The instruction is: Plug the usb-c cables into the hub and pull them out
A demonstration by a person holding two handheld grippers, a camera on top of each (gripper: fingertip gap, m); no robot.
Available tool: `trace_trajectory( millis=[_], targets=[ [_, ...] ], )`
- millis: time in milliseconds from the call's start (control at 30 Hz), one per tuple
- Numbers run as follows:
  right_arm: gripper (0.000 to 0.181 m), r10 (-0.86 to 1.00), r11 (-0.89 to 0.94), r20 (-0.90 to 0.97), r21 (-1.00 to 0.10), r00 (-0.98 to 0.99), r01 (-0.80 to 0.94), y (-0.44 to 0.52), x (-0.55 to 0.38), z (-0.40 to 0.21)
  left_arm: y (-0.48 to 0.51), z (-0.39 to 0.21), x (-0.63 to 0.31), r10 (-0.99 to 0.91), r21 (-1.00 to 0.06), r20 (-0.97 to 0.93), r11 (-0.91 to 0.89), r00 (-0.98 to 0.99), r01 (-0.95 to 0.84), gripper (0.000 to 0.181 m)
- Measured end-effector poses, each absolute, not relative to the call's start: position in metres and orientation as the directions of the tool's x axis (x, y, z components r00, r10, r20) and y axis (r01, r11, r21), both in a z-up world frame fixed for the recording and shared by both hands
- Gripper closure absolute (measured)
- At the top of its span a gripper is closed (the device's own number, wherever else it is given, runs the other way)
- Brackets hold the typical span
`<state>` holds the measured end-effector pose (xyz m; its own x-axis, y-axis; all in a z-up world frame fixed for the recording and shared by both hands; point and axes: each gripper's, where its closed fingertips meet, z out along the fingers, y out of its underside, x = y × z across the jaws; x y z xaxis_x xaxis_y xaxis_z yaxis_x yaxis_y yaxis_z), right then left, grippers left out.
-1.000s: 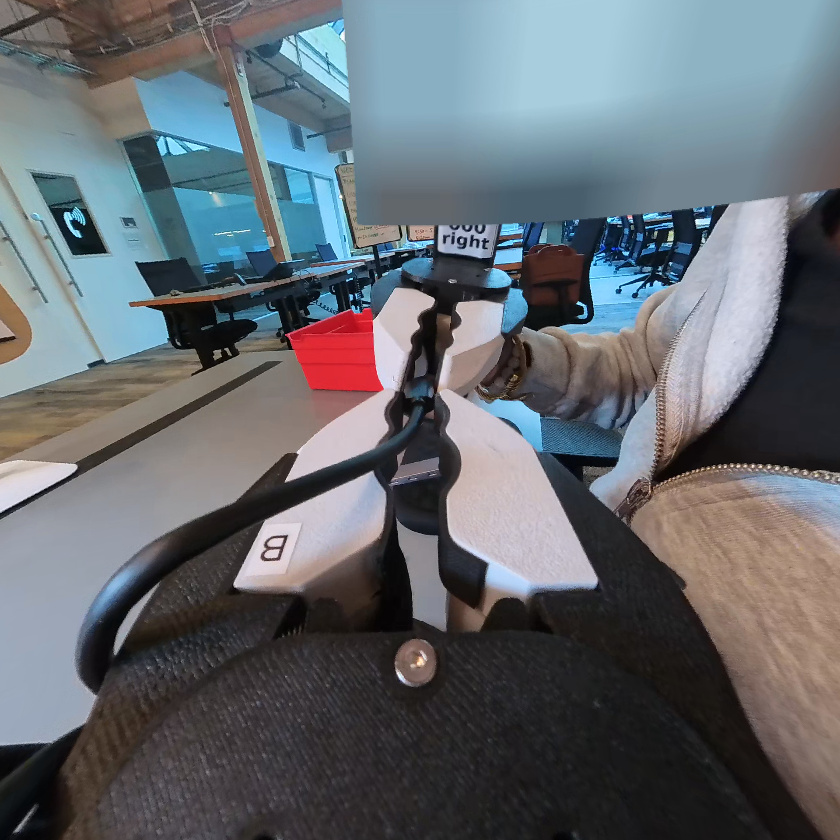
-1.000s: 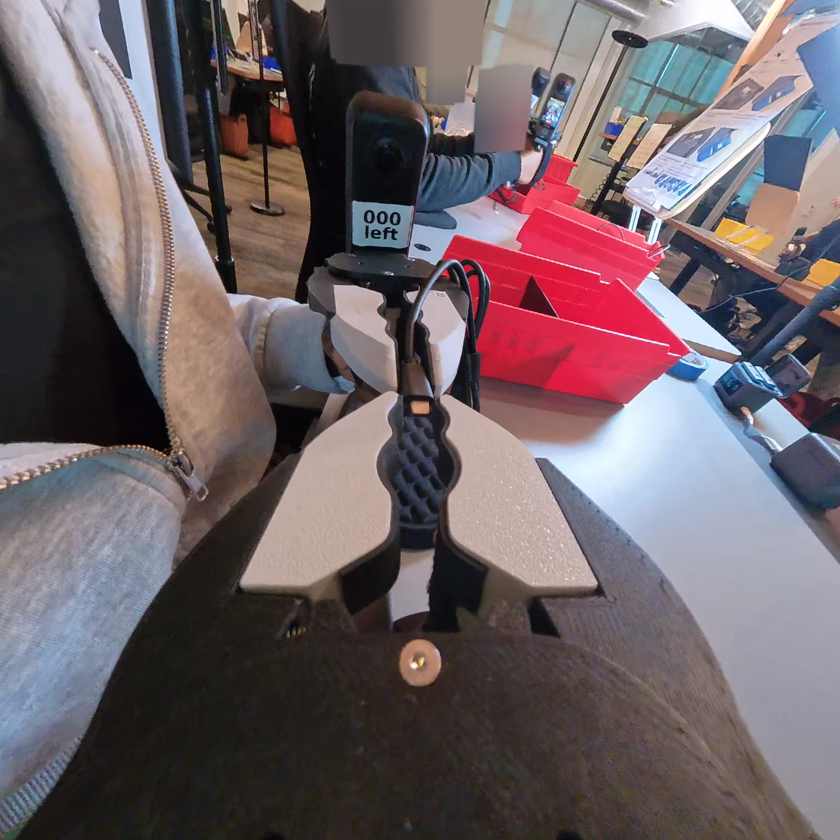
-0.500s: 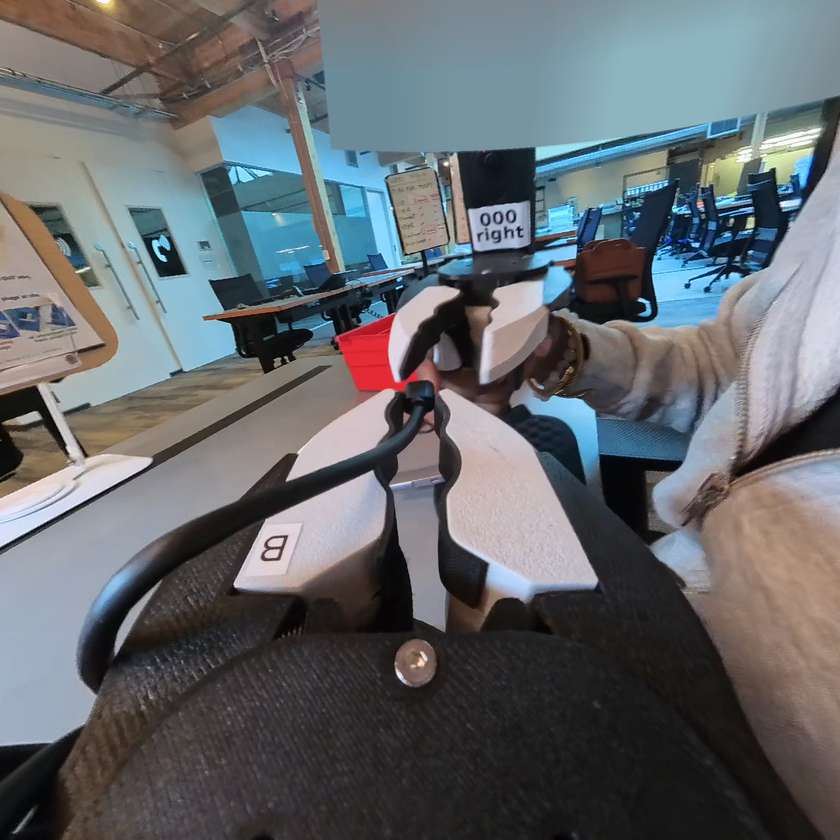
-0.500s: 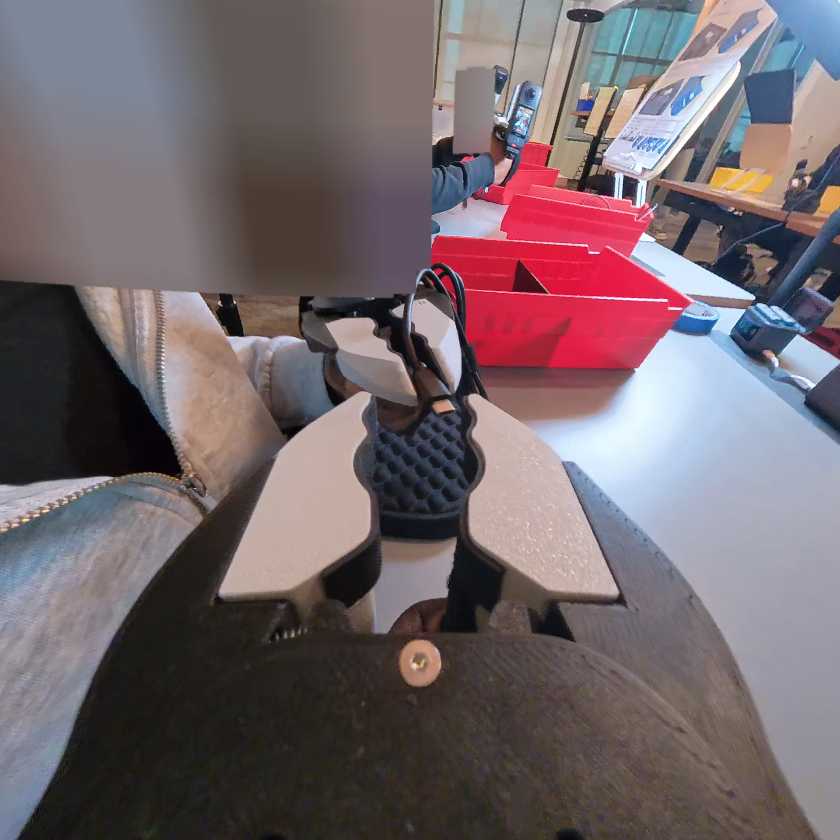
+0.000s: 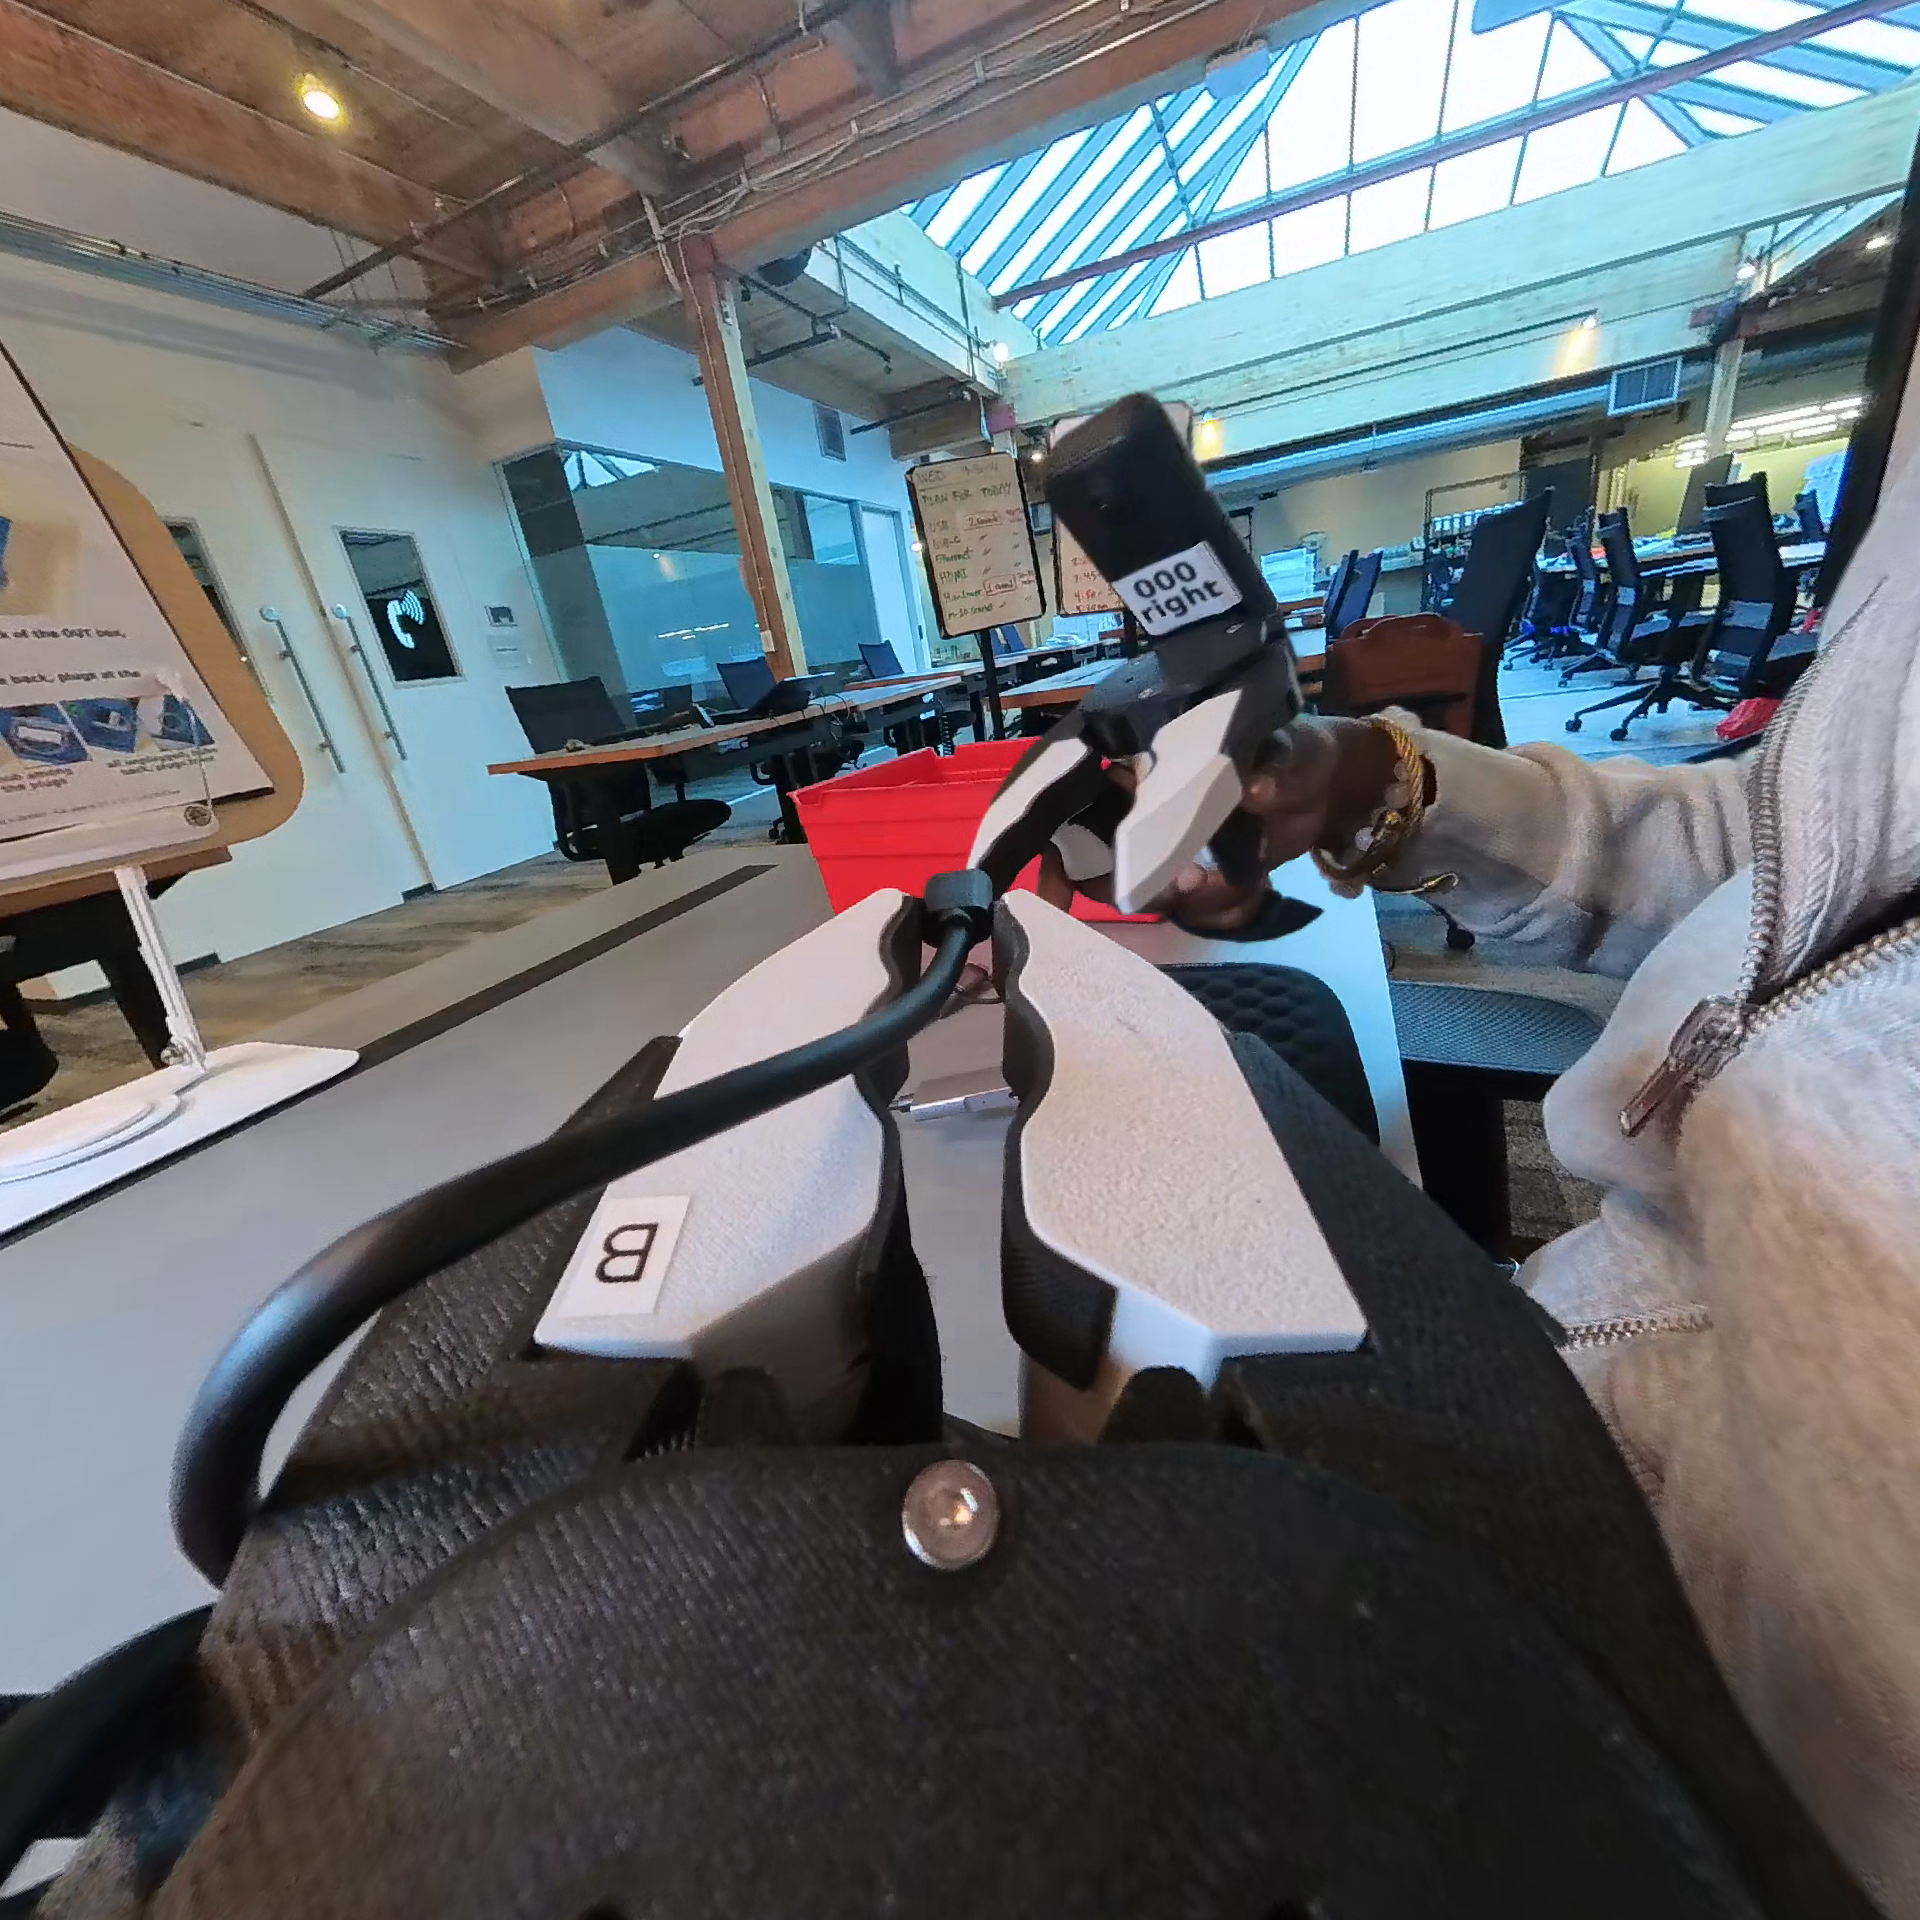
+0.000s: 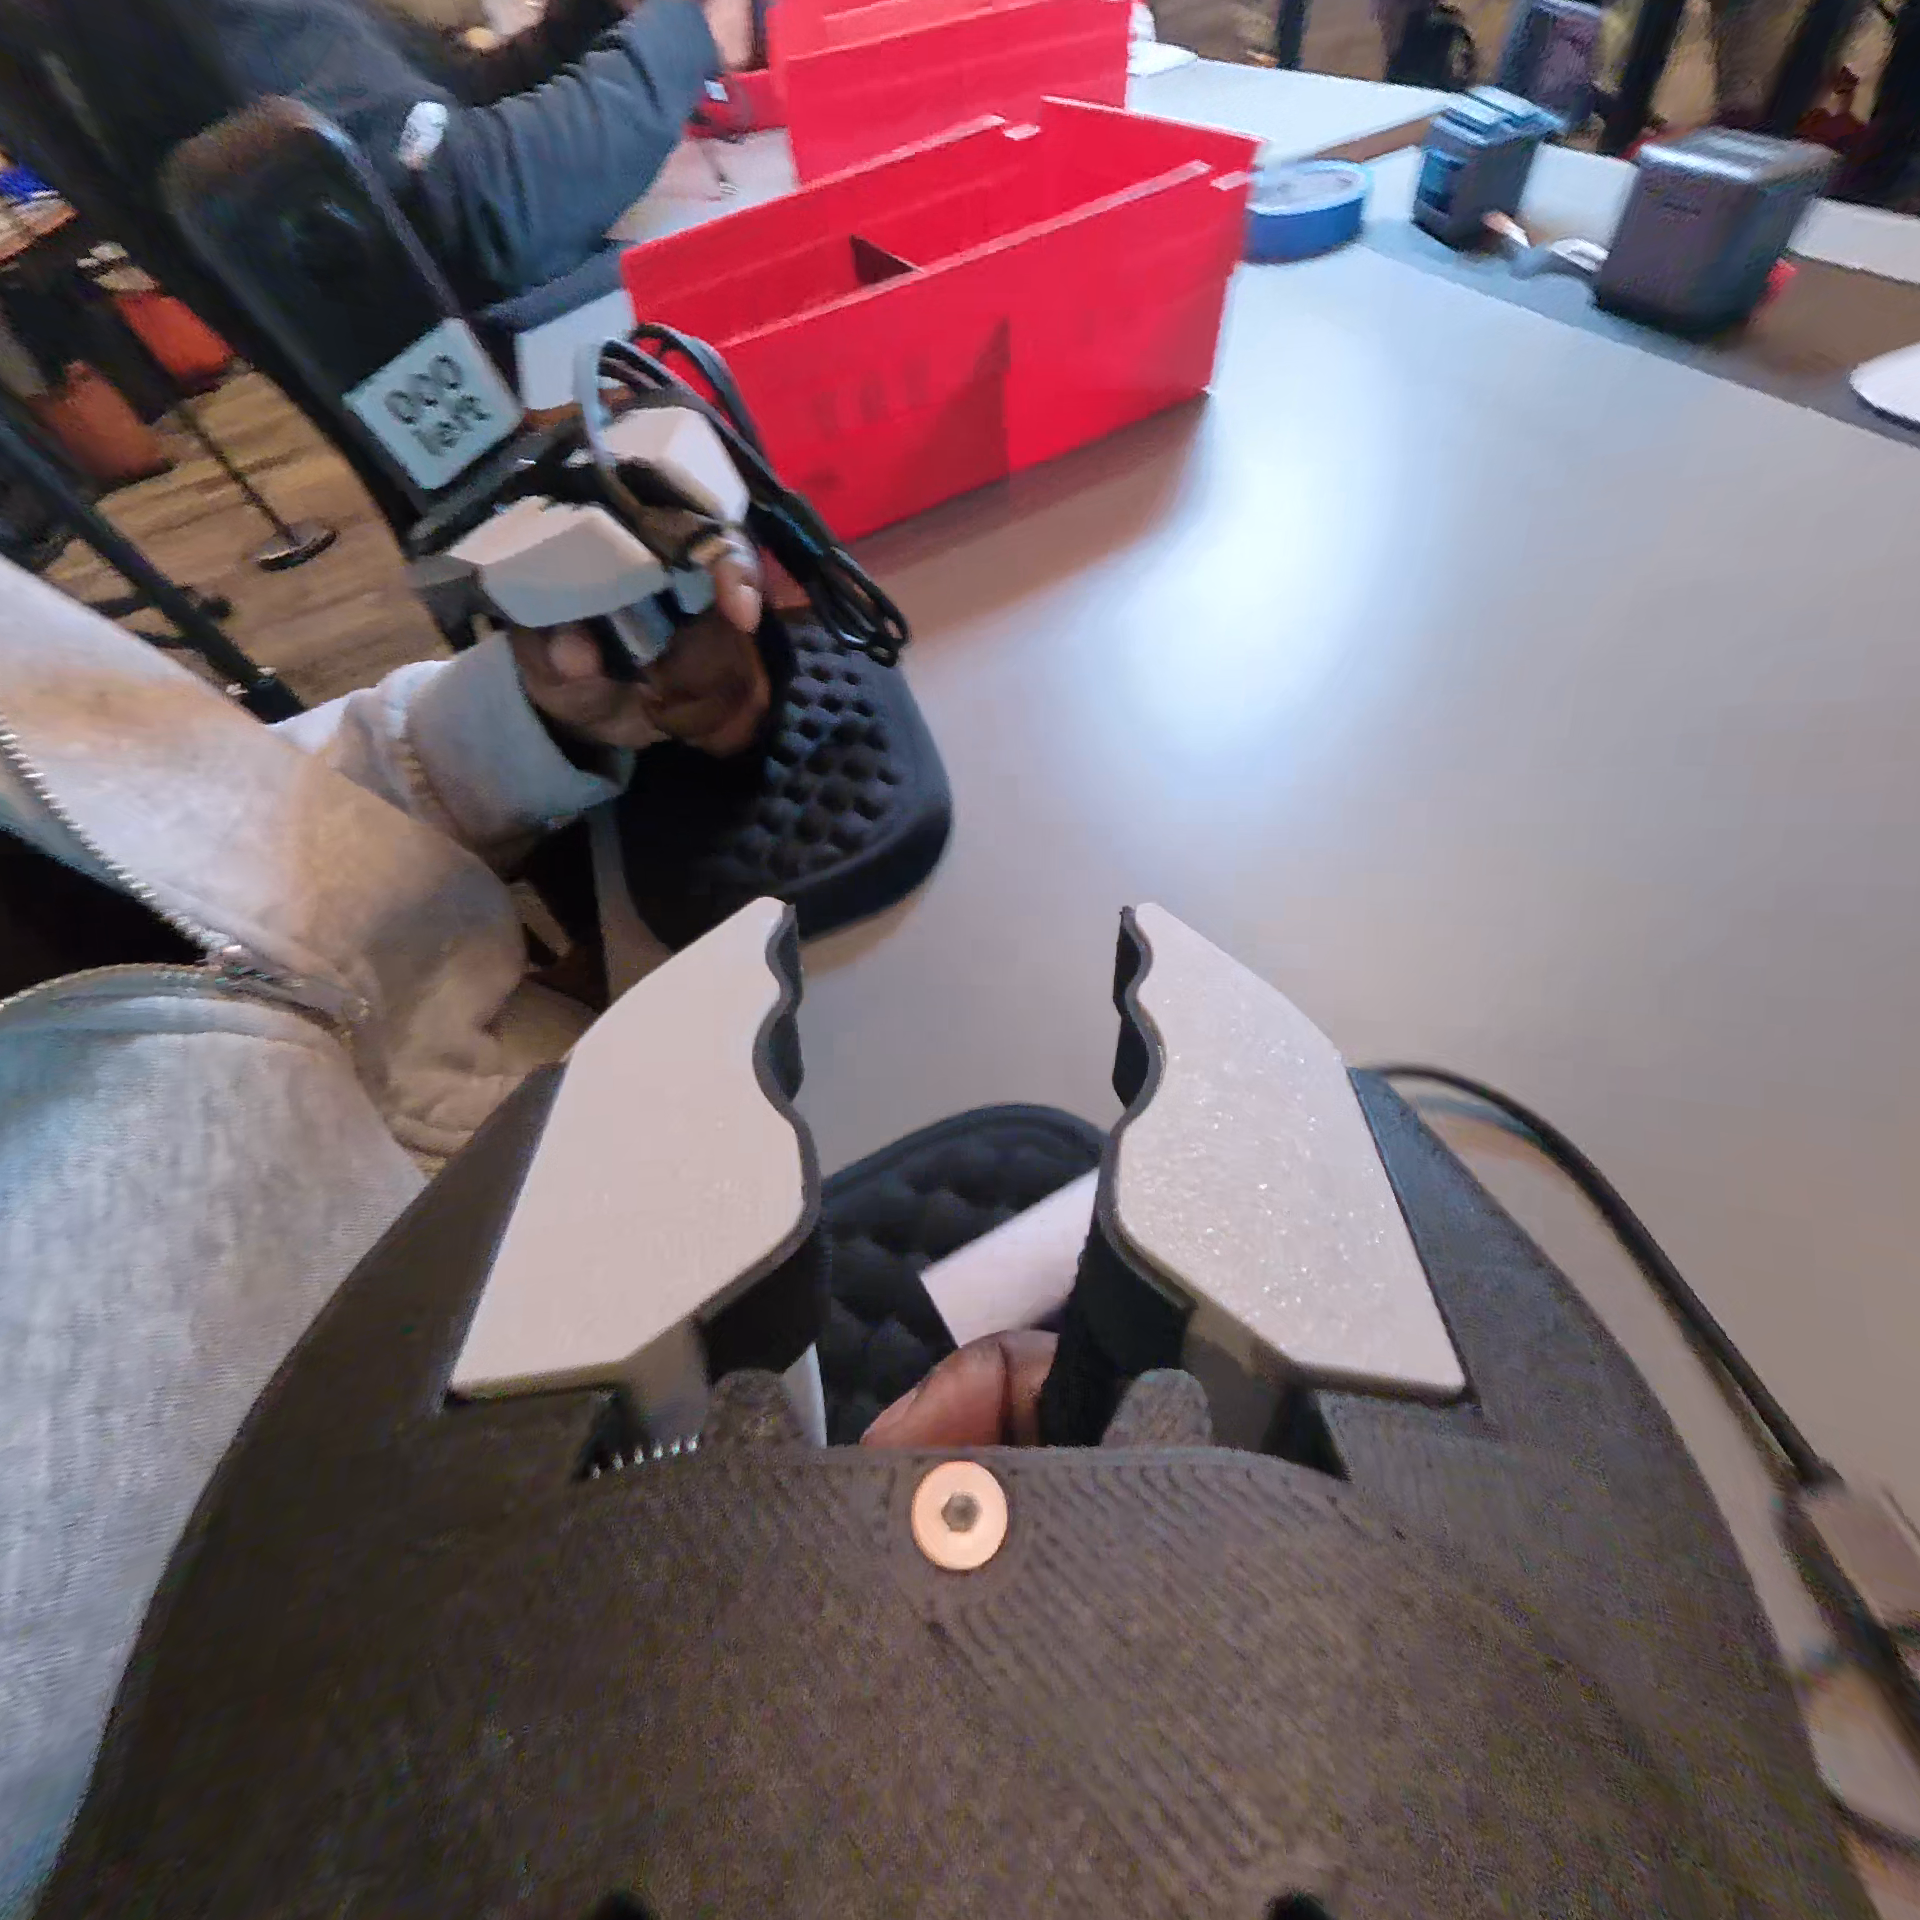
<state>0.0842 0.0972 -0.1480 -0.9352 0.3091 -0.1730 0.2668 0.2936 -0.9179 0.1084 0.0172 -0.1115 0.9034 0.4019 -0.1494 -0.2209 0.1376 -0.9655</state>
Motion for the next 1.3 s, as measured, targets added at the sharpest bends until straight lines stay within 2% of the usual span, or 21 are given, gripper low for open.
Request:
trace_trajectory(
  millis=[167, 333, 500, 600, 767, 833, 967, 1067, 1133, 1167, 1233, 1267, 1300],
  targets=[
    [0.114, 0.483, 0.383, -0.232, -0.811, -0.844, 0.442, 0.143, 0.061, -0.169, 0.016, -0.111, 0.108, 0.404, -0.965, -0.140, 0.148, 0.904, -0.215, 0.168],
    [0.105, 0.524, 0.431, -0.403, -0.634, -0.750, 0.642, 0.169, 0.070, -0.193, 0.015, -0.110, 0.107, 0.404, -0.964, -0.129, 0.161, 0.906, -0.209, 0.168],
    [0.114, 0.472, 0.369, -0.611, -0.518, -0.635, 0.772, 0.151, 0.073, -0.202, 0.015, -0.110, 0.107, 0.398, -0.965, -0.123, 0.167, 0.909, -0.204, 0.168],
    [0.116, 0.445, 0.343, -0.726, -0.403, -0.524, 0.849, 0.138, 0.066, -0.214, 0.015, -0.110, 0.108, 0.393, -0.964, -0.127, 0.168, 0.911, -0.207, 0.168],
    [0.143, 0.411, 0.334, -0.830, -0.249, -0.378, 0.909, 0.130, 0.059, -0.224, 0.015, -0.111, 0.109, 0.388, -0.963, -0.131, 0.168, 0.912, -0.210, 0.168],
    [0.155, 0.451, 0.349, -0.804, -0.242, -0.389, 0.905, 0.131, 0.057, -0.230, 0.015, -0.111, 0.109, 0.387, -0.963, -0.129, 0.170, 0.913, -0.208, 0.168],
    [0.161, 0.465, 0.374, -0.773, -0.270, -0.431, 0.887, 0.124, 0.057, -0.232, 0.014, -0.110, 0.109, 0.387, -0.962, -0.129, 0.176, 0.913, -0.210, 0.168],
    [0.169, 0.462, 0.412, -0.679, -0.405, -0.570, 0.816, 0.115, 0.057, -0.225, 0.014, -0.110, 0.110, 0.390, -0.961, -0.133, 0.175, 0.911, -0.215, 0.168],
    [0.171, 0.482, 0.556, -0.447, -0.509, -0.754, 0.657, 0.118, 0.058, -0.214, 0.014, -0.110, 0.110, 0.391, -0.960, -0.136, 0.175, 0.910, -0.218, 0.168],
    [0.172, 0.479, 0.655, -0.272, -0.522, -0.835, 0.546, 0.123, 0.059, -0.207, 0.014, -0.110, 0.110, 0.392, -0.960, -0.135, 0.176, 0.910, -0.218, 0.168],
    [0.172, 0.418, 0.829, 0.045, -0.427, -0.907, 0.361, 0.137, 0.064, -0.196, 0.014, -0.110, 0.110, 0.392, -0.960, -0.134, 0.176, 0.910, -0.218, 0.168],
    [0.172, 0.372, 0.879, 0.132, -0.367, -0.919, 0.304, 0.140, 0.071, -0.195, 0.014, -0.110, 0.110, 0.392, -0.960, -0.135, 0.176, 0.910, -0.219, 0.168],
    [0.173, 0.338, 0.903, 0.143, -0.328, -0.930, 0.277, 0.140, 0.083, -0.198, 0.014, -0.110, 0.110, 0.393, -0.959, -0.137, 0.176, 0.909, -0.221, 0.168]
  ],
)
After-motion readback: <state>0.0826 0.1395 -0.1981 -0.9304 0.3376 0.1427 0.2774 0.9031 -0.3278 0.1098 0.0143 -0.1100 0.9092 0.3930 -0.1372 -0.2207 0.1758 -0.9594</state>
